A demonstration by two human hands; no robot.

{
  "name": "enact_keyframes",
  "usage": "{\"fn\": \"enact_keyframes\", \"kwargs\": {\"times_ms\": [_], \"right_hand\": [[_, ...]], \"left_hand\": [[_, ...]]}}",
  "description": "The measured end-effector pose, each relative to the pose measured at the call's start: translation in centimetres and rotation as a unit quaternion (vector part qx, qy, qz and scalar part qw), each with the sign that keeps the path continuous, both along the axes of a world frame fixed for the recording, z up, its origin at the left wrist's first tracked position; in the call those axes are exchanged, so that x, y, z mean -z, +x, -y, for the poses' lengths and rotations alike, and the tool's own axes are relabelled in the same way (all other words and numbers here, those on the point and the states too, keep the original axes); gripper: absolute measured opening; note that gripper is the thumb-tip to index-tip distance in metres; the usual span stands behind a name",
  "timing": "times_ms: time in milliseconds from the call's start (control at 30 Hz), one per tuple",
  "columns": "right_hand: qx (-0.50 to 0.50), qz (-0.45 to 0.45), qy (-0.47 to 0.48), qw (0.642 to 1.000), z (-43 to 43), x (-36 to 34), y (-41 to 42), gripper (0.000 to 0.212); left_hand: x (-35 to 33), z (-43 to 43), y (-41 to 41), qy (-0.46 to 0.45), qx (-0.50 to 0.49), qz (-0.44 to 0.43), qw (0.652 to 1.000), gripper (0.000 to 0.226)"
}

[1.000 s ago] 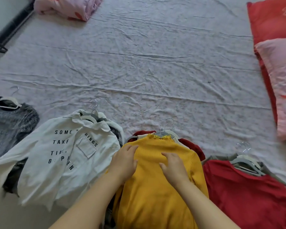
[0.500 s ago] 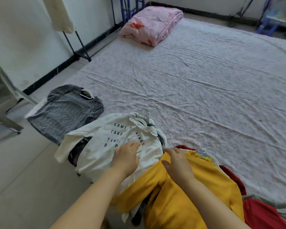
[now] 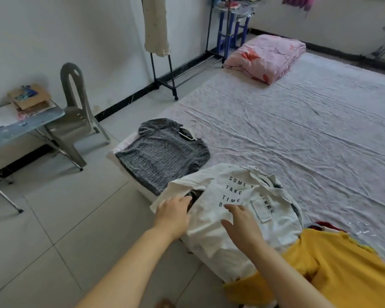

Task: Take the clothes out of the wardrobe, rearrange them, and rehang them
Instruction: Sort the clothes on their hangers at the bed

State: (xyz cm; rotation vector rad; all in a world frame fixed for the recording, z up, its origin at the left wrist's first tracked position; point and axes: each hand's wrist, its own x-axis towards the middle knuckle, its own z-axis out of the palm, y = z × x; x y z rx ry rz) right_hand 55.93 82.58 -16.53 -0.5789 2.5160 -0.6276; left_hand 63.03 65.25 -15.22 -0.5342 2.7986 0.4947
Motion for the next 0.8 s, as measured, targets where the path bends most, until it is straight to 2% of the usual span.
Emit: {"fn": "enact_keyframes", "kwargs": {"times_ms": [167, 433, 800], "right_hand": [[-0.028, -0.001, 0.031, 0.999, 7.4, -0.5, 2.5, 0.048], [-0.069, -0.022, 0.046, 0.996, 17.9, -0.3, 0.2, 0.047], [-0.069, 0.029, 0.043, 0.996, 34.5, 3.5, -9.0, 0.049]], "left_hand": [[-0.3, 7.8, 3.1, 0.003, -0.016, 0.004, 1.000, 0.044], [-0.5, 16.6, 2.3, 0.052, -0.054, -0.036, 0.997, 0.051], [0.1, 31.8, -8.7, 0.033, -0.037, 0.026, 0.998, 0.051]]}}
